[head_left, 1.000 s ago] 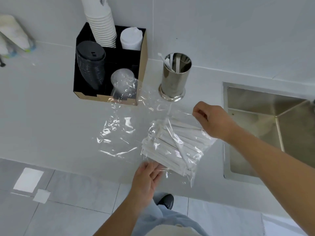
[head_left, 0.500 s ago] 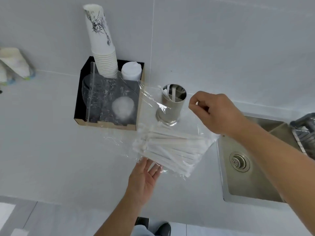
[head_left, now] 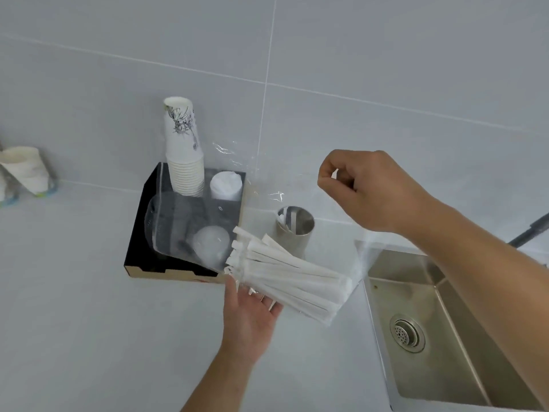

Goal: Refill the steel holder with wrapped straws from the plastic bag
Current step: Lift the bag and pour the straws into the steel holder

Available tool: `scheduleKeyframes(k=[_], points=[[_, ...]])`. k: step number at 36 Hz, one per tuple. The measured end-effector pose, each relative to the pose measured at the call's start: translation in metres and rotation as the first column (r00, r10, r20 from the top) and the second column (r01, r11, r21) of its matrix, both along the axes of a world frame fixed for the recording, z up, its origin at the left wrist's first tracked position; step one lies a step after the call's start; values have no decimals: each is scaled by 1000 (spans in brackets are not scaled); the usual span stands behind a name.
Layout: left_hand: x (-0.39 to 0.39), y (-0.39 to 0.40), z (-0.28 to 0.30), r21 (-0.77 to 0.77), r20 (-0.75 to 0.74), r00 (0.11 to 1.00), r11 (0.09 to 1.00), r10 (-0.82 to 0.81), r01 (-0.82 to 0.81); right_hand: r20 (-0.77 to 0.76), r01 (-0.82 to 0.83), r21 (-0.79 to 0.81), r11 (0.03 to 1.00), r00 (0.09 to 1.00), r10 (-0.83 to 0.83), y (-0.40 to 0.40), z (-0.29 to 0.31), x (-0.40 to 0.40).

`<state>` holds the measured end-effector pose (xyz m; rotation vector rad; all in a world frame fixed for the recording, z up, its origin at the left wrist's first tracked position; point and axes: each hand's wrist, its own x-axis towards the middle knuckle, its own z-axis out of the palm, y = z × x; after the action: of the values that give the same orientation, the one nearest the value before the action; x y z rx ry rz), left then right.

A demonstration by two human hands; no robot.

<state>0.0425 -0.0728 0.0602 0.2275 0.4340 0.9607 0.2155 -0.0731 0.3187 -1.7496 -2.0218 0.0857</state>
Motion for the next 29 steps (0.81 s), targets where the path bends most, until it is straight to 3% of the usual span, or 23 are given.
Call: scheduleKeyframes(k=[5,11,18,22,29], points=[[7,11,19,225,29,997,972,-72,63,41,30,17,999,999,-31,0,22,-9],[12,23,32,286,89,986,951,-144,113,72,49,53,997,996,-53,-4,38,-17],[16,27,38,279,156,961,943,-230,180,73,69,165,984,994,-82,-11,47,-25],[24,27,45,239,142,961,950,-239,201,180,82,127,988,978,-105,-16,43,-26],[29,32,44,199,199,953,962,-228,188,186,95,170,981,974,-127,-23,46,-18]])
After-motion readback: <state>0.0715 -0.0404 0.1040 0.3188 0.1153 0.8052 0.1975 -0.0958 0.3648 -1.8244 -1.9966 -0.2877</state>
